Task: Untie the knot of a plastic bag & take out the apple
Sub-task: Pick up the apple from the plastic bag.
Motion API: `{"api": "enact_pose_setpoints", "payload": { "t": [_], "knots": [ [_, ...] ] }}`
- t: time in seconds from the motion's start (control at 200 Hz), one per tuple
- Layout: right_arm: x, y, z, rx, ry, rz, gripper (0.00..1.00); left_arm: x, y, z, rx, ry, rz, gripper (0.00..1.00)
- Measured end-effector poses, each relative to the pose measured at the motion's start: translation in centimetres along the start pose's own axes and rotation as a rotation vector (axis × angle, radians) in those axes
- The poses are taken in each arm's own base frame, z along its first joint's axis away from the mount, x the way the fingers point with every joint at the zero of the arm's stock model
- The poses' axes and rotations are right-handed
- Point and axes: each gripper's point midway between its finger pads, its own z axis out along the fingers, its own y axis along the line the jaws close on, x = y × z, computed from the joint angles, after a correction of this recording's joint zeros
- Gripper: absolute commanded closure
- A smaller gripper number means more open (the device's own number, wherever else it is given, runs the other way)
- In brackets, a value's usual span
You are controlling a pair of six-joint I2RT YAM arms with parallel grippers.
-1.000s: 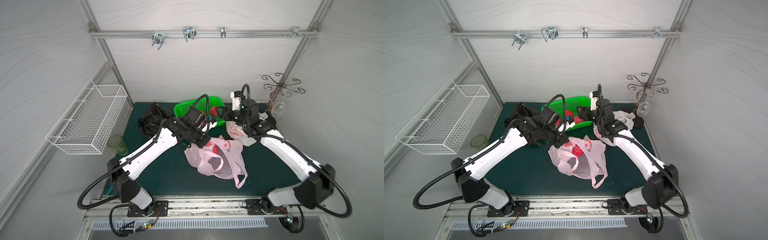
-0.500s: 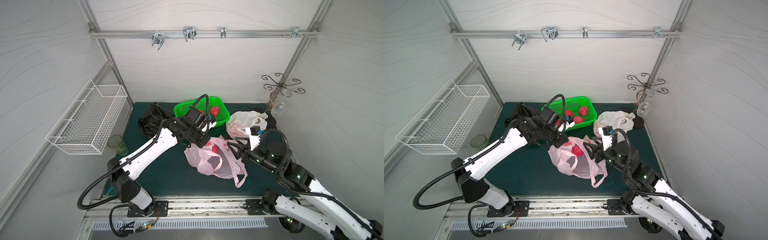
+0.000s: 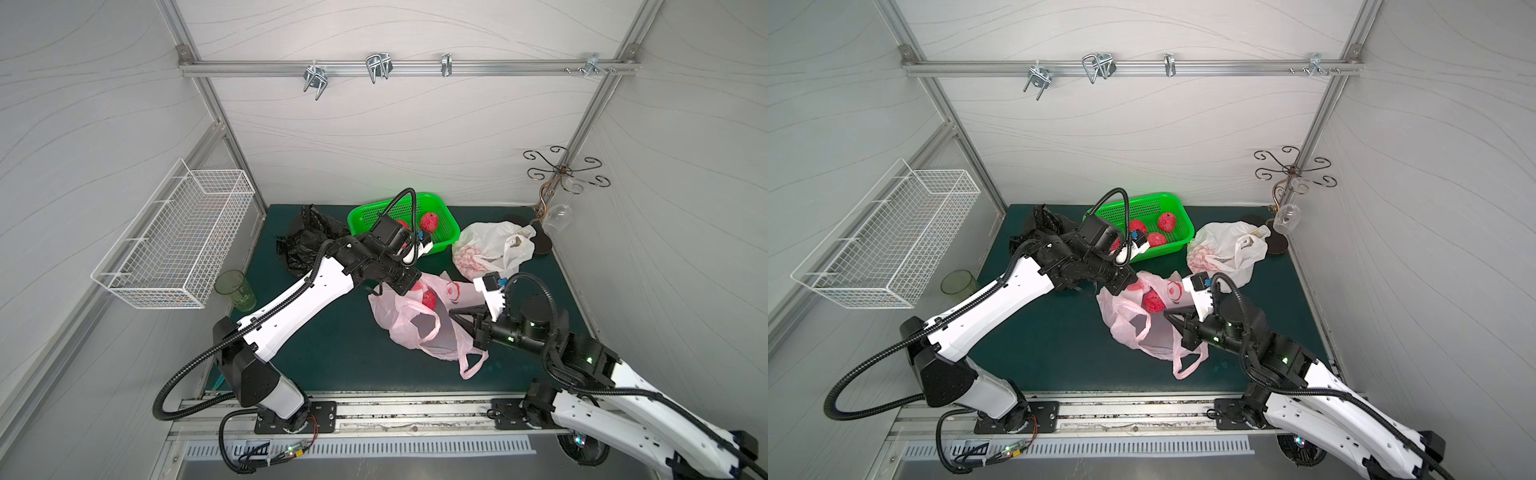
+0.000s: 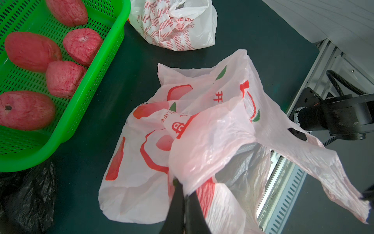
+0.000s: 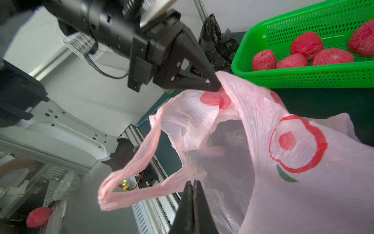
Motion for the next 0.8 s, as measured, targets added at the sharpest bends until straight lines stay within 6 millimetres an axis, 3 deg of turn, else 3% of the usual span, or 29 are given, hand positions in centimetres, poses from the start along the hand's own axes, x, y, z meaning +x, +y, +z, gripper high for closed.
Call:
{"api": "enact_pose_setpoints", "payload": {
  "t": [0.25,0.37,0.5,0.75,0.8],
  "knots": [
    [5.7,0.1,4.5,0.126,0.090,-0.122,1.00,-0.3,0.1,-0.4,-0.013,-0.021,0.005,1.00],
    [9.4,-3.3,6.9,0.326,0.116,-0.223,1.00,-0.4,0.1,-0.6,-0.013,-0.033,0.007,1.00],
    [12.8,-7.5,8.1,0.505,0.172,-0.293,1.00,-0.5,0.1,-0.8,-0.013,-0.038,0.008,1.00],
    [14.9,-9.3,10.3,0.580,0.217,-0.302,1.00,-0.4,-0.2,-0.8,0.002,-0.037,0.009,1.00],
    [14.8,-9.6,10.7,0.591,0.221,-0.291,0.92,-0.4,-0.4,-0.8,0.014,-0.037,0.009,1.00]
  ]
}}
